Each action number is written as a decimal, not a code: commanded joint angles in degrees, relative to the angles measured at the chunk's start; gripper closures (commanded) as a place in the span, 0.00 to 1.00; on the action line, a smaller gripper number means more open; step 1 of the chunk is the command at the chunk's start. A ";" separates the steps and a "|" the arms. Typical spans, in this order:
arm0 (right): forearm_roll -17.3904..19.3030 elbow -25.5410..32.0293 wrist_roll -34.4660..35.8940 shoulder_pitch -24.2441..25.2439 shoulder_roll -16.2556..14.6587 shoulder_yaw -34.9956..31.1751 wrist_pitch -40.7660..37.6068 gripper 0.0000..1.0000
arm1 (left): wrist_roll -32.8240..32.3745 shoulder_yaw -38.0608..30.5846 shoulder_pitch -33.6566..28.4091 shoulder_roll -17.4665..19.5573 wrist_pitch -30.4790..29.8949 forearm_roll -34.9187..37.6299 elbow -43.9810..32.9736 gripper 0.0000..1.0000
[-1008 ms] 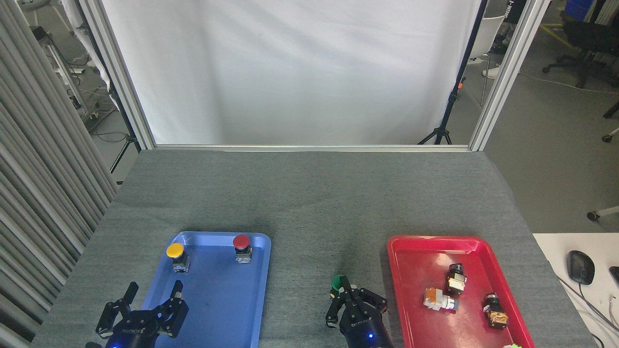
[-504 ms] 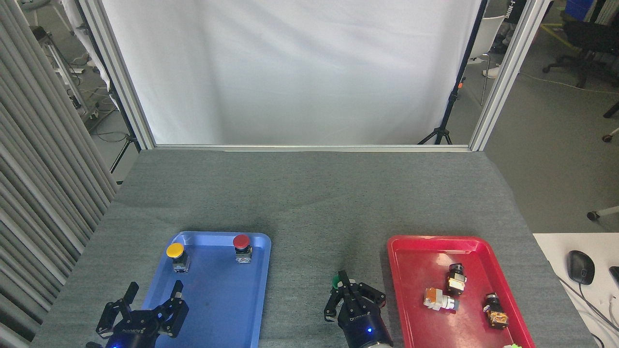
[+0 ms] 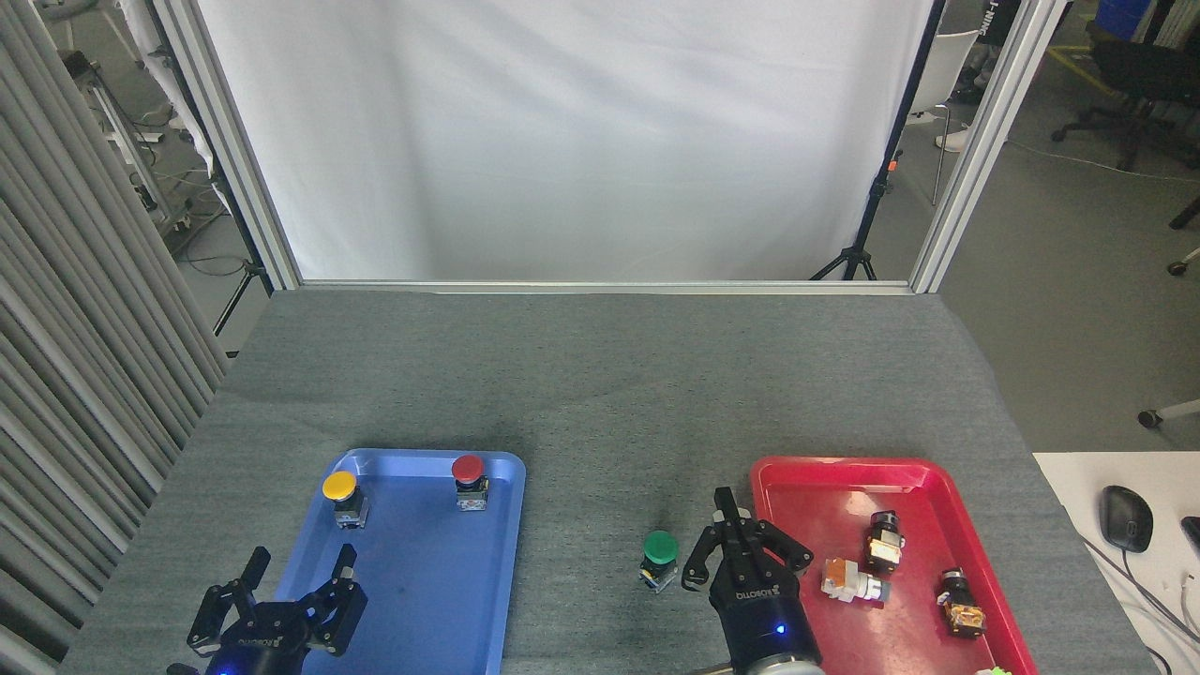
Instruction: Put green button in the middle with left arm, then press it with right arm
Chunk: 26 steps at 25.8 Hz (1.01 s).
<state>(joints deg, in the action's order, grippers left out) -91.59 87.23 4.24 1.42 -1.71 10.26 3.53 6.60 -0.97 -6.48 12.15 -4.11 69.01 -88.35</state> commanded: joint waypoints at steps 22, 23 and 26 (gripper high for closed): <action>1.15 10.15 3.41 13.08 -4.88 -13.34 -3.35 0.00 | -0.62 0.09 -0.02 -0.02 0.07 -0.11 -0.07 0.00; 1.15 10.15 3.50 13.17 -4.79 -13.78 -3.88 0.00 | -0.62 0.09 -0.02 -0.02 0.07 -0.11 -0.07 0.00; 1.15 10.06 3.50 13.26 -4.71 -13.87 -4.58 0.00 | -0.71 0.09 -0.02 -0.02 0.16 -0.11 -0.07 0.00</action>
<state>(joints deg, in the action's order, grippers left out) -90.45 97.26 7.70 14.51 -6.49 -3.28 -0.36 5.99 -0.91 -6.51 12.14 -4.06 68.91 -88.42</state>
